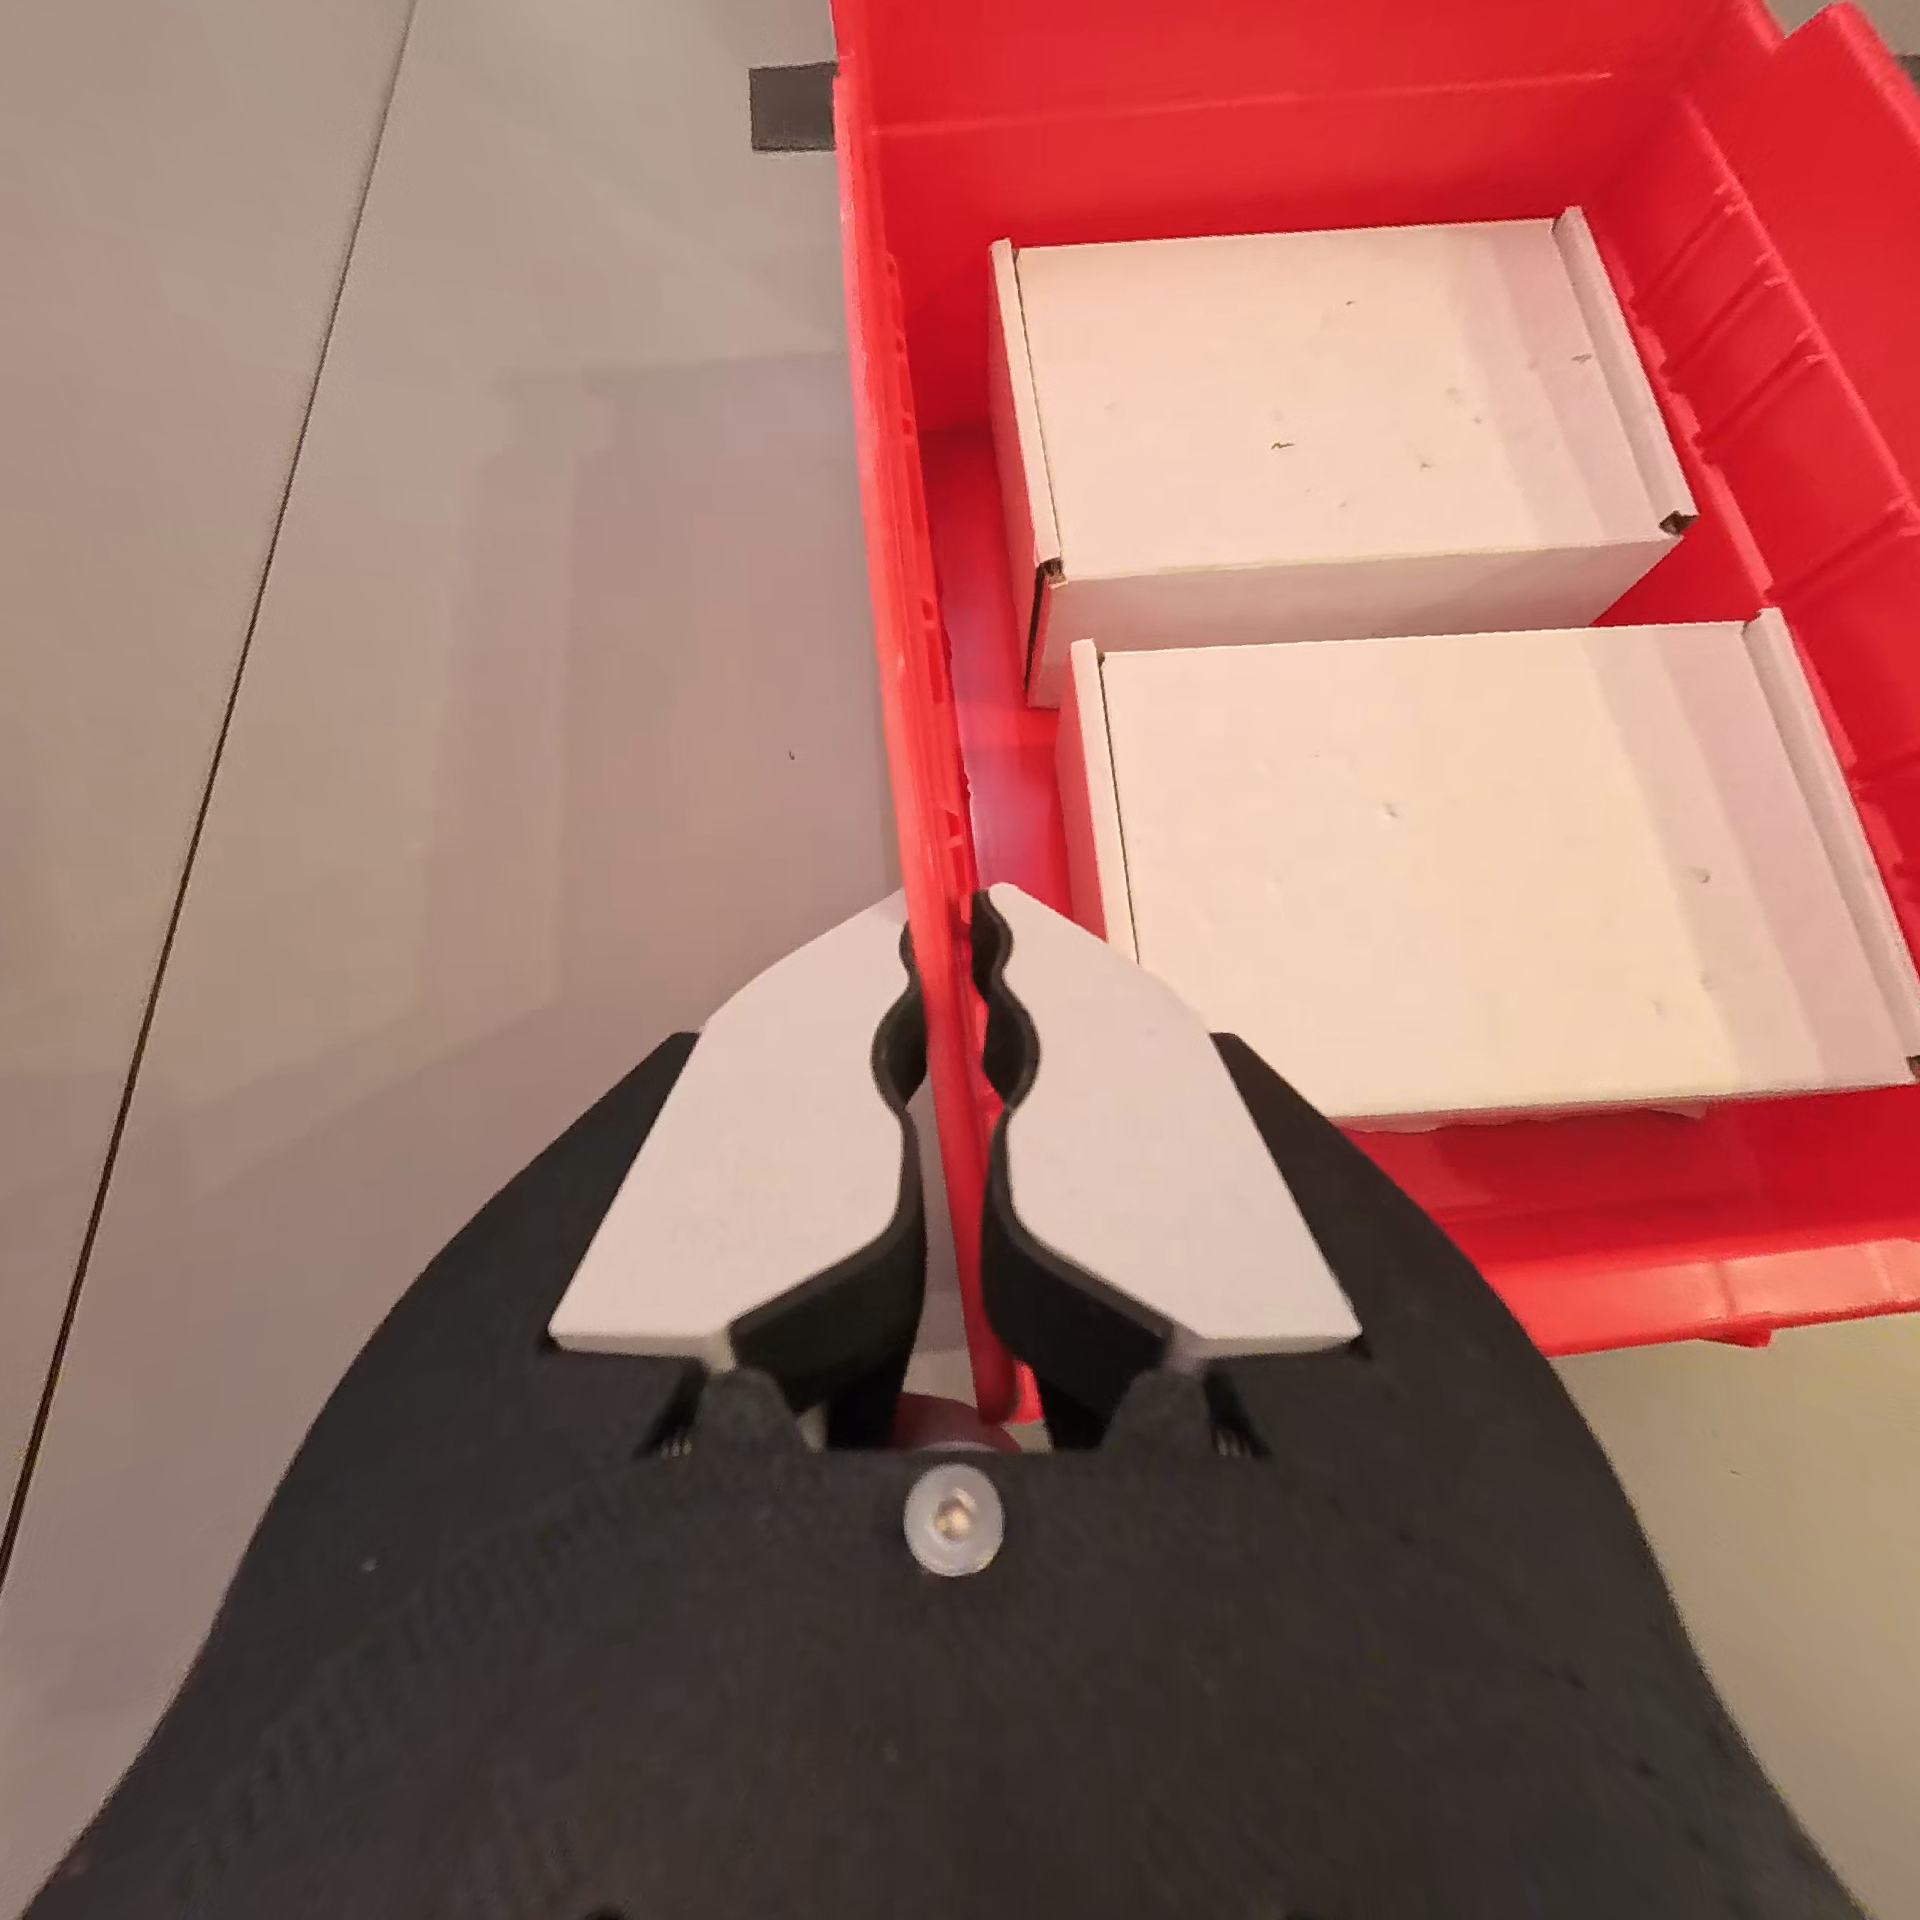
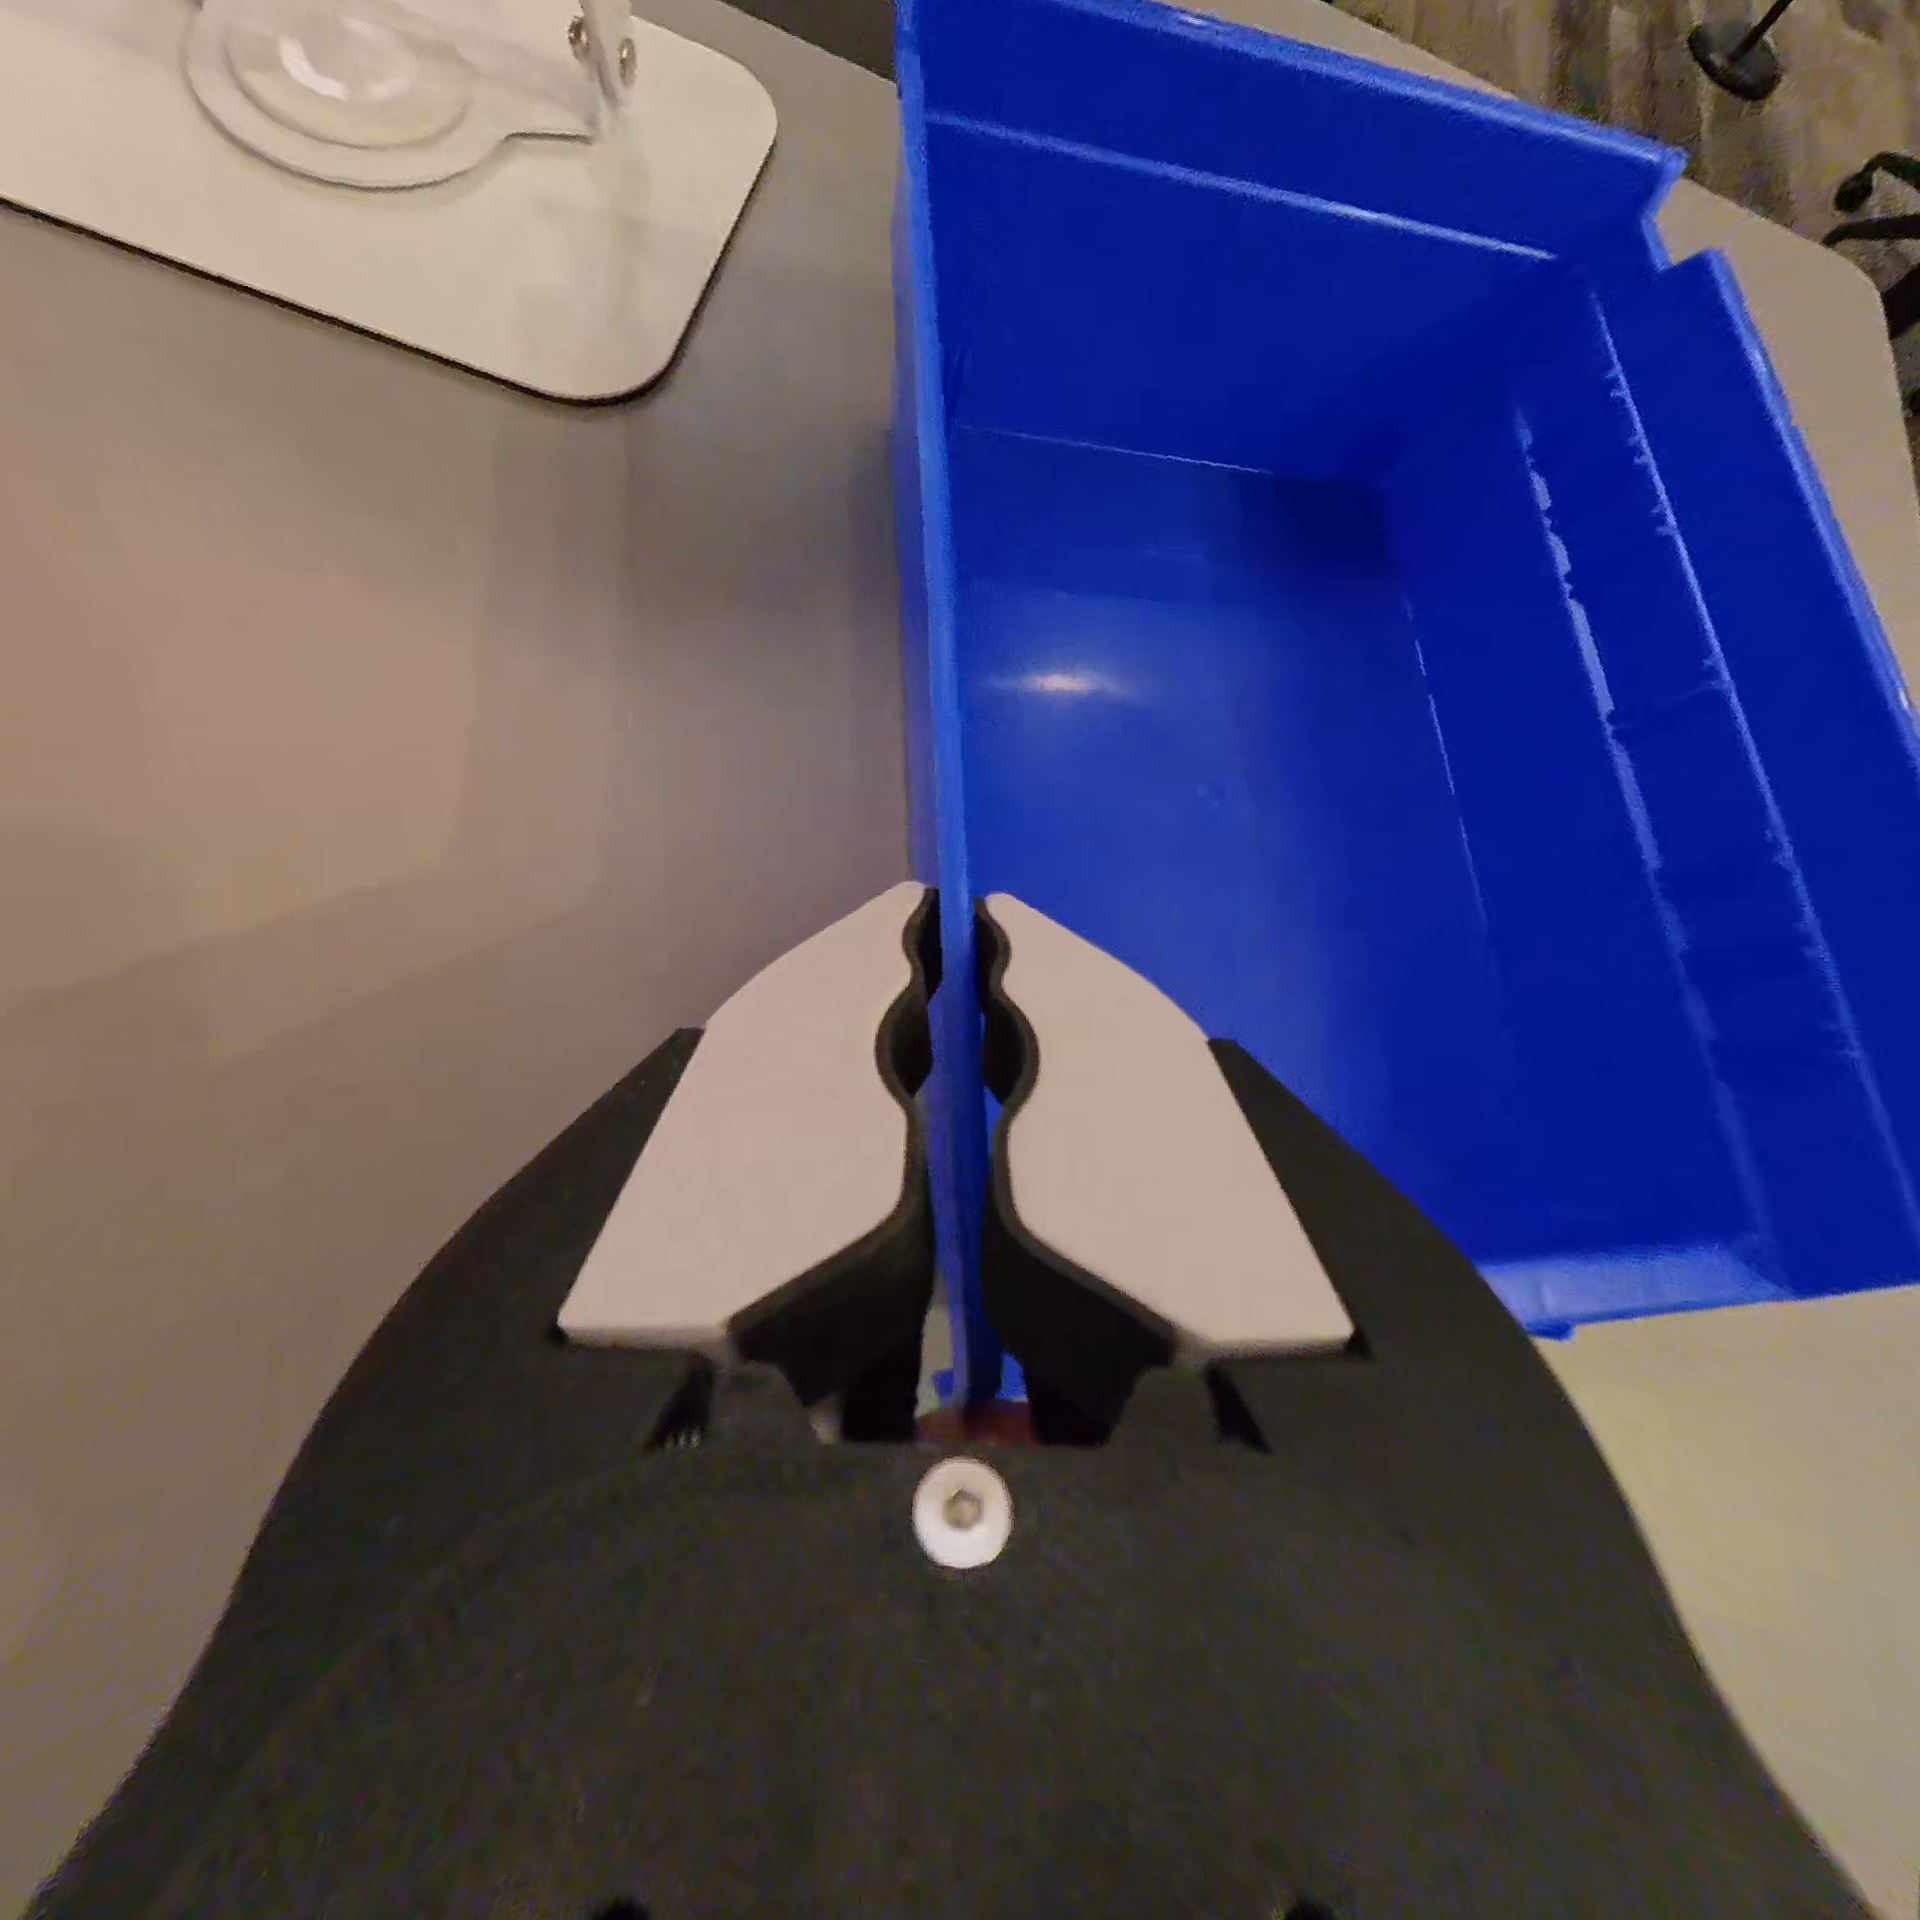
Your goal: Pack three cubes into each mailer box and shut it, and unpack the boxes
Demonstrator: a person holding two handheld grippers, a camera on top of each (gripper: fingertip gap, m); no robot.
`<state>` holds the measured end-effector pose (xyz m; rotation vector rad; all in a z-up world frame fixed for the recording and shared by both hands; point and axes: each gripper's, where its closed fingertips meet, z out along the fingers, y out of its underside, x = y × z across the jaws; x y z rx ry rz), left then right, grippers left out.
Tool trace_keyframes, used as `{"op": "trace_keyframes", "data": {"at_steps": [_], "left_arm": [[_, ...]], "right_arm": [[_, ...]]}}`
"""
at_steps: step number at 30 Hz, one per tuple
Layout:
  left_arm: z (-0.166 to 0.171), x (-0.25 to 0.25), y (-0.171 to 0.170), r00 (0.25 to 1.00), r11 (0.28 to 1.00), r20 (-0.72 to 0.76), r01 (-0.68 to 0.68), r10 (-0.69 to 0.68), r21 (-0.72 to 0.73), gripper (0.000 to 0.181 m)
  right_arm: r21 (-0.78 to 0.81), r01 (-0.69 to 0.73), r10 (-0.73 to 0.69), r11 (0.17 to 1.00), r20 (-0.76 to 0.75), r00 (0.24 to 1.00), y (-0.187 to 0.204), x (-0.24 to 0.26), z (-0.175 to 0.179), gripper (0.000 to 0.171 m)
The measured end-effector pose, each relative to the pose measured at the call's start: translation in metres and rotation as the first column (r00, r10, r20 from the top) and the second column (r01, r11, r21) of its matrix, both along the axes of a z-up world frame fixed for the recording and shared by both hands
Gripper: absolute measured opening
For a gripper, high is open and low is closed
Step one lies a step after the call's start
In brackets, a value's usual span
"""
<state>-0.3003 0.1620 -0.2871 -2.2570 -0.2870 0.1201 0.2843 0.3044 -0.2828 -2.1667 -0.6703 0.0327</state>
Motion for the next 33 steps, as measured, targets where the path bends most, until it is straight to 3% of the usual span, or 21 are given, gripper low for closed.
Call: {"op": "trace_keyframes", "data": {"at_steps": [10,13,17,18,21,23,26,28,30,33], "left_arm": [[0.0,0.0,0.003,1.0,1.0,-0.002,0.011,-0.011,0.011,0.005],[0.0,0.0,0.003,1.0,1.0,-0.012,0.018,-0.018,0.01,0.005],[0.0,0.0,0.003,1.0,0.999,-0.003,0.029,-0.029,0.018,0.005],[0.0,0.0,0.003,0.999,0.999,-0.002,0.034,-0.034,0.016,0.005],[0.002,0.001,0.002,0.999,0.998,-0.003,0.05,-0.05,0.038,0.006],[0.009,0.003,0.001,0.996,0.996,-0.038,0.08,-0.079,0.05,0.018],[0.041,0.002,-0.001,0.98,0.988,-0.164,0.129,-0.114,0.084,0.043],[0.064,0.018,0.001,0.945,0.962,-0.244,0.248,-0.216,0.11,0.048],[0.077,0.054,0.005,0.858,0.885,-0.3,0.458,-0.417,0.082,0.058],[0.064,0.091,0.008,0.659,0.738,-0.361,0.659,-0.66,-0.146,0.087]], "right_arm": [[0.017,0.14,-0.136,0.99,-0.157,0.978,0.013,-0.008,0.0,0.003],[-0.044,0.144,-0.15,0.989,-0.306,0.94,0.018,-0.033,0.001,0.009],[-0.049,0.082,-0.094,0.995,-0.355,0.93,0.015,-0.066,0.002,0.017],[-0.044,0.066,-0.077,0.997,-0.351,0.933,0.014,-0.072,0.003,0.021],[0.022,0.056,-0.047,0.998,-0.297,0.954,0.011,-0.075,0.012,0.058],[0.085,0.042,-0.017,0.996,-0.272,0.962,0.009,-0.074,0.027,0.067],[0.166,-0.005,0.044,0.986,-0.233,0.971,0.002,-0.077,0.044,0.063],[0.187,-0.05,0.088,0.981,-0.201,0.976,-0.004,-0.085,0.048,0.058],[0.207,-0.082,0.117,0.975,-0.167,0.979,-0.008,-0.092,0.049,0.058],[0.24,-0.129,0.166,0.962,-0.14,0.976,-0.013,-0.101,0.055,0.056]]}}
